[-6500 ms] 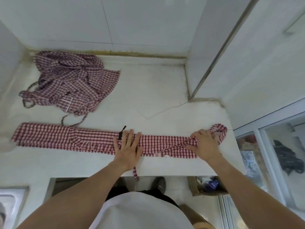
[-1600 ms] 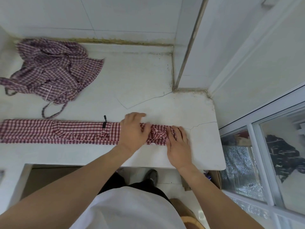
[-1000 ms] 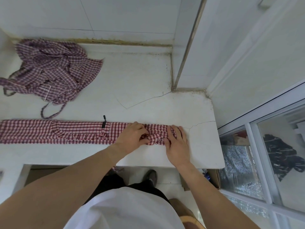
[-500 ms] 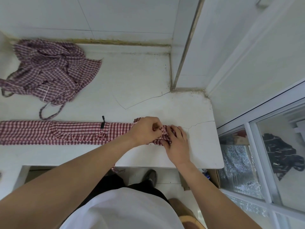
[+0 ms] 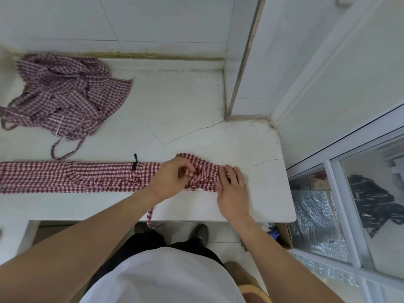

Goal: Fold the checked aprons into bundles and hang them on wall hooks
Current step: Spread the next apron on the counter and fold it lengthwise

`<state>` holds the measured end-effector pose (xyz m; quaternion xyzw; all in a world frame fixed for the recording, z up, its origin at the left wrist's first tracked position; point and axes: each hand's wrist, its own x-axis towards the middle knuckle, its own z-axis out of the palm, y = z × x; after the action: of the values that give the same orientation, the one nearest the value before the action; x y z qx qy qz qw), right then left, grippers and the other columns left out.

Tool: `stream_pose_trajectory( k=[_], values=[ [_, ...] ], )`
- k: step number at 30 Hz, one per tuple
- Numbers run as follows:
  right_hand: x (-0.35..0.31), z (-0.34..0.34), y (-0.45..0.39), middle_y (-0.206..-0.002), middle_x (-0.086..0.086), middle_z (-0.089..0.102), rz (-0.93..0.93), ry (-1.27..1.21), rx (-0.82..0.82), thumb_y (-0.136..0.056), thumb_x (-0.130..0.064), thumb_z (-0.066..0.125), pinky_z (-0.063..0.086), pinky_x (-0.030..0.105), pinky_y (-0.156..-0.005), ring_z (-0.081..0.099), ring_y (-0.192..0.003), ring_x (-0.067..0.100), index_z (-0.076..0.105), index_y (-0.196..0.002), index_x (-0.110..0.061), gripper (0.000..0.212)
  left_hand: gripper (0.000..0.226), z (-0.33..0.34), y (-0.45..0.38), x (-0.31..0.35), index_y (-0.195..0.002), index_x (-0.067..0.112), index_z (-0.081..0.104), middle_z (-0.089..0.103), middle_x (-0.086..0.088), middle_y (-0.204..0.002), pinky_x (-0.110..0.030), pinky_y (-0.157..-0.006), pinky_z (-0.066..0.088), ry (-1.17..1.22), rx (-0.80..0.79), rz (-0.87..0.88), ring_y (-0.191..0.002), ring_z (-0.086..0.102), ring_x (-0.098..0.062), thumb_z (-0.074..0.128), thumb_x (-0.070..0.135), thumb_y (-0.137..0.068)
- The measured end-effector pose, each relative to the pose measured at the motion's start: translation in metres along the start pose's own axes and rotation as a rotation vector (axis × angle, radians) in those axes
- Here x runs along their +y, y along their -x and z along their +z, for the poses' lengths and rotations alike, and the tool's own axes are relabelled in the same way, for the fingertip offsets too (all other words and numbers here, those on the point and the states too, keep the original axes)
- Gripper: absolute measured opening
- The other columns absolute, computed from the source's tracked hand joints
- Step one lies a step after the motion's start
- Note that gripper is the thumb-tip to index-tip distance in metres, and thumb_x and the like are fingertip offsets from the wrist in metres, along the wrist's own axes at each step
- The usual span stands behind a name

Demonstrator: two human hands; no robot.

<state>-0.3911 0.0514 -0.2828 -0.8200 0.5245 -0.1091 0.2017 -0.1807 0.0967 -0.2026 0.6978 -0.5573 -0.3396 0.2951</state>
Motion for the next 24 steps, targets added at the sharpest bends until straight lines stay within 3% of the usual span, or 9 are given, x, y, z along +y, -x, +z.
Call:
stream_pose_trajectory(
  k=[3, 6, 9, 12, 14, 17, 19, 20, 24],
  values=[
    [-0.001, -0.002, 0.001, -0.150, 0.007, 0.045, -0.001, -0.021, -0.004, -0.100, -0.034, 0.024, 0.034, 0.046, -0.115, 0.026, -0.142, 0.026, 0.048, -0.146, -0.013, 0.056, 0.020, 0.003, 0.012, -0.011, -0.099, 0.014, 0.073, 0.061, 0.001, -0.098, -0.030, -0.077, 0.052, -0.321, -0.212, 0.217, -0.083, 0.059, -0.013, 0.070, 0.002, -0.083],
    [-0.001, -0.005, -0.002, -0.147, 0.007, 0.049, 0.011, -0.065, 0.019, -0.099, -0.028, 0.026, 0.034, 0.045, -0.116, 0.027, -0.139, 0.024, 0.051, -0.143, -0.012, 0.053, 0.022, 0.015, 0.024, -0.009, -0.103, 0.015, 0.072, 0.061, 0.006, -0.098, -0.030, -0.079, 0.052, -0.351, -0.316, 0.171, -0.084, 0.058, -0.010, 0.072, 0.030, -0.088],
    [-0.002, -0.008, -0.004, -0.146, 0.007, 0.051, 0.038, -0.103, 0.021, -0.098, -0.021, 0.031, 0.033, 0.044, -0.116, 0.031, -0.139, 0.025, 0.051, -0.142, -0.011, 0.050, 0.026, 0.031, 0.026, 0.008, -0.093, 0.015, 0.069, 0.069, 0.006, -0.085, -0.023, -0.072, 0.052, -0.045, -0.171, -0.140, -0.077, 0.063, -0.008, 0.071, 0.040, -0.089],
    [-0.002, -0.011, -0.004, -0.150, 0.010, 0.046, -0.001, -0.056, 0.001, -0.093, -0.004, 0.045, 0.035, 0.050, -0.114, 0.032, -0.142, 0.032, 0.045, -0.148, -0.014, 0.056, 0.027, 0.046, 0.019, 0.021, -0.097, 0.014, 0.050, 0.069, -0.011, -0.094, -0.027, -0.063, 0.058, 0.299, -0.105, -0.534, -0.081, 0.069, -0.021, 0.074, 0.022, -0.087],
    [-0.006, -0.014, -0.003, -0.158, 0.011, 0.032, -0.004, -0.026, -0.077, -0.090, 0.003, 0.049, 0.024, 0.047, -0.121, 0.020, -0.148, 0.033, 0.030, -0.155, -0.026, 0.073, 0.029, 0.050, 0.016, 0.027, -0.102, 0.009, 0.047, 0.068, -0.019, -0.099, -0.026, -0.055, 0.057, 0.454, -0.094, -0.675, -0.077, 0.071, -0.024, 0.072, 0.009, -0.088],
    [-0.010, -0.015, 0.002, -0.163, 0.017, 0.014, -0.069, 0.040, -0.157, -0.097, -0.013, 0.049, 0.007, 0.050, -0.120, 0.004, -0.149, 0.045, 0.023, -0.155, -0.040, 0.069, 0.017, 0.046, 0.016, 0.034, -0.100, 0.000, 0.056, 0.070, -0.016, -0.080, -0.025, -0.046, 0.052, 0.467, -0.078, -0.730, -0.055, 0.067, -0.018, 0.068, 0.005, -0.089],
    [-0.007, -0.014, 0.007, -0.160, 0.020, 0.025, -0.193, 0.126, -0.159, -0.097, -0.041, 0.044, 0.012, 0.063, -0.117, 0.011, -0.143, 0.057, 0.041, -0.147, -0.038, 0.050, 0.014, 0.043, 0.018, 0.036, -0.094, 0.000, 0.061, 0.070, -0.012, -0.073, -0.025, -0.048, 0.051, 0.438, -0.081, -0.700, -0.051, 0.066, -0.016, 0.069, 0.009, -0.089],
    [-0.004, -0.013, 0.007, -0.157, 0.019, 0.032, -0.227, 0.159, -0.158, -0.094, -0.052, 0.041, 0.017, 0.067, -0.115, 0.016, -0.141, 0.059, 0.048, -0.143, -0.035, 0.051, 0.015, 0.041, 0.018, 0.035, -0.093, -0.001, 0.062, 0.070, -0.011, -0.072, -0.025, -0.049, 0.051, 0.425, -0.080, -0.681, -0.051, 0.066, -0.015, 0.070, 0.012, -0.089],
    [-0.005, -0.014, 0.006, -0.155, 0.014, 0.038, -0.219, 0.198, -0.169, -0.092, -0.061, 0.033, 0.020, 0.068, -0.114, 0.016, -0.142, 0.058, 0.057, -0.136, -0.035, 0.057, 0.028, 0.038, 0.021, 0.036, -0.105, 0.007, 0.057, 0.072, -0.008, -0.079, -0.024, -0.055, 0.052, 0.394, -0.030, -0.529, -0.060, 0.068, -0.015, 0.068, 0.028, -0.093]
  ],
)
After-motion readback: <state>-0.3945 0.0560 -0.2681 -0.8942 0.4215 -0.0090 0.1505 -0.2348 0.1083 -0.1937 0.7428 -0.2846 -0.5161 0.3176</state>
